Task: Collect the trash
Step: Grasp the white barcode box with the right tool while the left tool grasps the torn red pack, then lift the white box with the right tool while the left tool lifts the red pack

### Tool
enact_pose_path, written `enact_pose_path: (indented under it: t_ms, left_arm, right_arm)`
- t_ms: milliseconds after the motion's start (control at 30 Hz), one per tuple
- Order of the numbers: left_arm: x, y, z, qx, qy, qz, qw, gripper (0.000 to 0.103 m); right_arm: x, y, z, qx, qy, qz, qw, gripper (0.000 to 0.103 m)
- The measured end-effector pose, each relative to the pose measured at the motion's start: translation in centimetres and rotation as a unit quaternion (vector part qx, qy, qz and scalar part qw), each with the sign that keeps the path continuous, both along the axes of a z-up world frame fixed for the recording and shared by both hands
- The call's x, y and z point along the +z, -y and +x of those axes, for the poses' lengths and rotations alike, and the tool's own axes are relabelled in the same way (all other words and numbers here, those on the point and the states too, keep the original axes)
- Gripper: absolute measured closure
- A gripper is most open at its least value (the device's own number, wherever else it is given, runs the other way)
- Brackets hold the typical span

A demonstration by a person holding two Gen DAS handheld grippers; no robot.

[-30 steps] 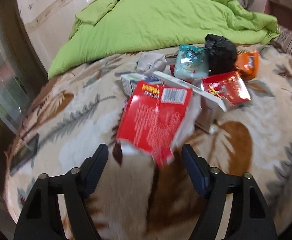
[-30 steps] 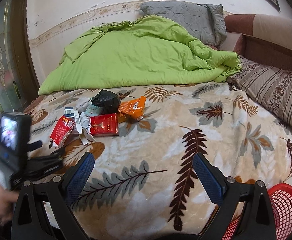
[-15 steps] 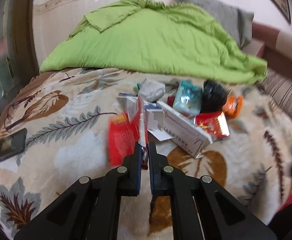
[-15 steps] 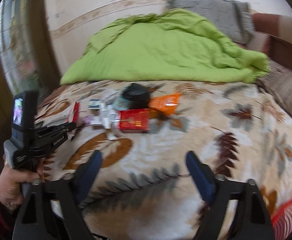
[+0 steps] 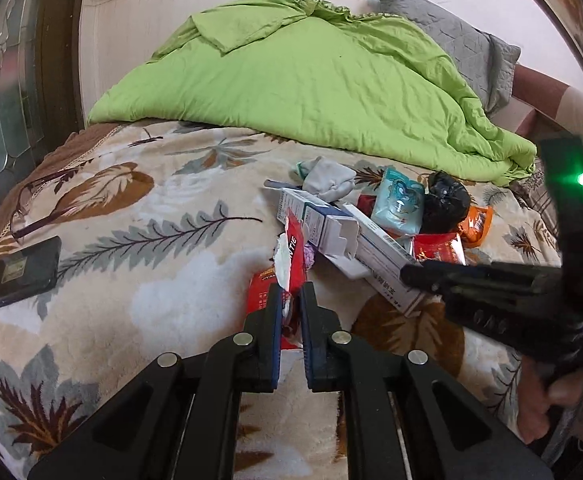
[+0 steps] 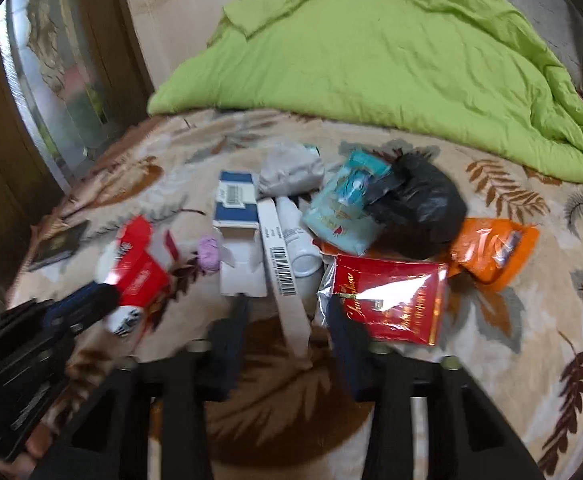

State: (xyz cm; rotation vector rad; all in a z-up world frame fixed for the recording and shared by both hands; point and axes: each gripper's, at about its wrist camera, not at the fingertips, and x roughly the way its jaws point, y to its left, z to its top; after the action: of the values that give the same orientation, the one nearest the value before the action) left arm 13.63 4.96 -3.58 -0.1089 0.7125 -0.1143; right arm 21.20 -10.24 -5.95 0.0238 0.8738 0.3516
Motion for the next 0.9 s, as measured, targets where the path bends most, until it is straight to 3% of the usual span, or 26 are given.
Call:
enact_pose_path:
  t_ms: [100, 133, 200, 400, 433, 500, 700, 767, 900]
  left_arm:
    - [-0.1, -0.6, 0.3, 0.009, -0.003, -0.008, 0.9999, 0.086]
    - [-0.2, -0.8, 0.3, 0.016, -0.005, -0.012, 0.9998, 0.075]
    - [-0.3, -1.4, 0.5, 0.031, -0.012, -0.026, 0.9991, 0.063]
    - [-0.7, -1.7, 0.8, 0.025, -0.022, -0.048, 0.9983, 0.063]
    - [-0.6, -1.5, 0.7, 0.015, -0.022, -0.054, 0.9982, 0.058]
    - [-0.7, -0.7, 0.6, 0.002, -0.027, -0.044, 0.9986, 0.051]
    - [-1.9, 1.4, 1.1, -0.02, -0.05, -0.007, 0.9985, 0.047]
    - [-2.3, 1.7, 1.3, -0.016, -0.057, 0.004, 0.9983, 0.039]
    - [-3.2, 2.5, 2.0, -0.013, -0.071, 0.027, 0.997, 0.038]
  right_arm:
    - [-0.6, -0.6, -0.1, 0.005, 0.006, -0.016, 1.0, 0.083]
    - [-0.3, -0.8, -0.5, 0.012, 0.015, -0.02, 1.0, 0.088]
    - [0.3, -0.4, -1.2, 0.01, 0.026, -0.012, 1.0, 0.089]
    - [2.0, 1.9, -4.0, -0.013, 0.051, 0.017, 0.998, 0.089]
    - [2.4, 2.4, -4.5, -0.018, 0.058, 0.022, 0.998, 0.089]
    - [3.0, 3.6, -5.3, -0.033, 0.066, 0.04, 0.996, 0.089]
    - [3.8, 6.1, -6.7, -0.056, 0.063, 0.084, 0.993, 0.089]
    - [3.7, 6.4, -7.0, -0.057, 0.061, 0.086, 0.993, 0.089]
    - [3.6, 6.1, -7.5, -0.05, 0.062, 0.08, 0.994, 0.089]
